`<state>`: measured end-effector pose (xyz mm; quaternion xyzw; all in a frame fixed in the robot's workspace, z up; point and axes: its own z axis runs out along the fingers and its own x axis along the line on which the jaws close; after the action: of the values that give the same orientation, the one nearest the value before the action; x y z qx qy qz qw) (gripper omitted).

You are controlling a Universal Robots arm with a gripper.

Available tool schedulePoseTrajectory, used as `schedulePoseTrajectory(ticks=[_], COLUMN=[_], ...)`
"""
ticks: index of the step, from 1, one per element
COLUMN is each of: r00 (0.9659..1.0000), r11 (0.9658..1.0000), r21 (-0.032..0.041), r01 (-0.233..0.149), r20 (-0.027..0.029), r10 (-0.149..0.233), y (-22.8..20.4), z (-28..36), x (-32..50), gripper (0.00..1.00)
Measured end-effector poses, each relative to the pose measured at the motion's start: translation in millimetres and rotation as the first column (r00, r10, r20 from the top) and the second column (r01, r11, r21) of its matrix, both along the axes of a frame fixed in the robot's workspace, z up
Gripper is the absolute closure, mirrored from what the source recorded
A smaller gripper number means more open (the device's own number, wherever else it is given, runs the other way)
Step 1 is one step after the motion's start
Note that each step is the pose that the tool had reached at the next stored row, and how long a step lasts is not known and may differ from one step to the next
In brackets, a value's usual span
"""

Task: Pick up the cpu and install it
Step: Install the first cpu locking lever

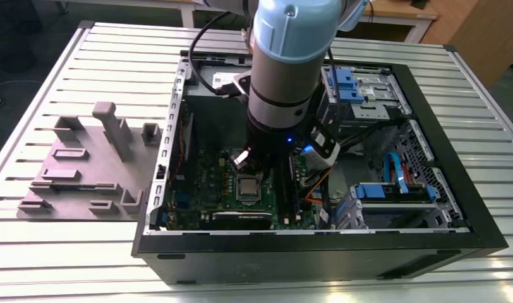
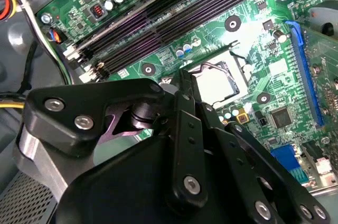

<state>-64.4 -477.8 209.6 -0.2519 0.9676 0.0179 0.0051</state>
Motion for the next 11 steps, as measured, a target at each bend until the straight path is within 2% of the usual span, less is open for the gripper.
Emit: schedulePoseTrajectory(ticks=[4, 8, 11], r00=[1.0, 1.0, 1.0], r11=[1.0, 1.0, 1.0], r21=[0.0005, -0.0002, -0.0003], r01=[0.0, 0.001, 0.001], r20=[0.0002, 0.0001, 0.0001], r10=[0.0, -0.001, -0.001], y=[-1.4, -7.3, -10.3], z=[-0.5, -0.5, -2.0], x=[0.0, 0.0, 0.0], gripper=[0.9, 0.9, 0.9])
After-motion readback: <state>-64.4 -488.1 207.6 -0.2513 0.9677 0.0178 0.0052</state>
